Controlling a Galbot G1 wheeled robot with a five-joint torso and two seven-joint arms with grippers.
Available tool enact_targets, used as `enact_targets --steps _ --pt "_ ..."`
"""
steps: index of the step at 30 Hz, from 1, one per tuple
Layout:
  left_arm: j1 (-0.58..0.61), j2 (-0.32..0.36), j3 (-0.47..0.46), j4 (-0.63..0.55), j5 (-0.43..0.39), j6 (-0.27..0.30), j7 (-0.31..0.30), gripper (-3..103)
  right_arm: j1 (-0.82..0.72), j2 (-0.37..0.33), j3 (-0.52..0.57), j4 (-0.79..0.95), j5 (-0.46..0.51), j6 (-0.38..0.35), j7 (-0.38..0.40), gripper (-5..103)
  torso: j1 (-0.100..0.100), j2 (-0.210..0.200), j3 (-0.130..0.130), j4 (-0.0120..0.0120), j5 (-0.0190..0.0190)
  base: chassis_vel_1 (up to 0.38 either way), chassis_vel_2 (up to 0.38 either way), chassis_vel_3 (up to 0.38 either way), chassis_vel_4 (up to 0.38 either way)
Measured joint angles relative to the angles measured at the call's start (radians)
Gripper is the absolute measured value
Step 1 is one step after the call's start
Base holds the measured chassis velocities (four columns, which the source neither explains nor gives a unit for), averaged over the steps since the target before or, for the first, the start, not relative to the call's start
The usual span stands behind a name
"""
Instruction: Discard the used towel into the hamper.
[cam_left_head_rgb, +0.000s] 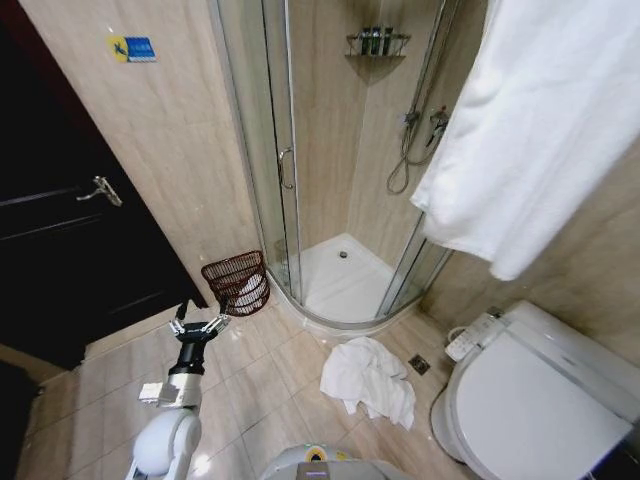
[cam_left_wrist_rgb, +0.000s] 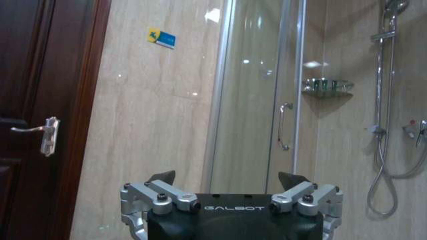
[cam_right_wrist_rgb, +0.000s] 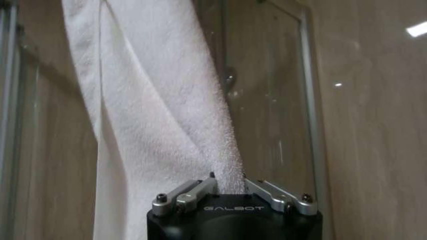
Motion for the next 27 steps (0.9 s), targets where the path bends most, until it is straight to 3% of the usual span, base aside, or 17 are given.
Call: enact_targets --steps 3,5,10,15,18,27 --pt "-0.001 -0.001 0.0 -0.003 0.0 0.007 -0.001 100 -0.022 0.052 0.003 0.007 -0.048 0.034 -0.059 3 0.0 0.0 0.0 -0.0003 -0.0002 0.0 0.0 0.0 0.0" --pt "-0.004 -0.004 0.0 -0.006 0.003 0.011 -0.002 100 -0.047 0.118 0.002 0.026 -0.099 0.083 -0.157 3 0.0 0.0 0.0 0.0 -0.0009 0.0 0.0 0.0 0.0" --pt "-0.007 0.001 -0.005 -0.017 0.003 0.021 -0.008 100 -0.075 0.222 -0.025 0.089 -0.134 0.111 -0.195 3 0.0 0.0 0.0 0.0006 -0.002 0.0 0.0 0.0 0.0" --pt "-0.007 0.005 -0.01 -0.021 -0.029 0.036 -0.023 100 -0.176 0.378 -0.052 0.168 -0.28 0.125 -0.269 3 0.0 0.0 0.0 0.0003 -0.0006 0.0 0.0 0.0 0.0" --pt "-0.008 0.006 -0.009 -0.019 -0.031 0.039 -0.025 100 -0.22 0.431 -0.053 0.185 -0.314 0.127 -0.284 3 0.0 0.0 0.0 0.0 -0.0002 0.0 0.0 0.0 0.0" --pt "-0.015 -0.002 0.002 -0.015 -0.02 0.043 -0.025 100 -0.276 0.506 -0.058 0.212 -0.416 0.141 -0.349 3 0.0 0.0 0.0 0.0004 -0.0008 0.0 0.0 0.0 0.0"
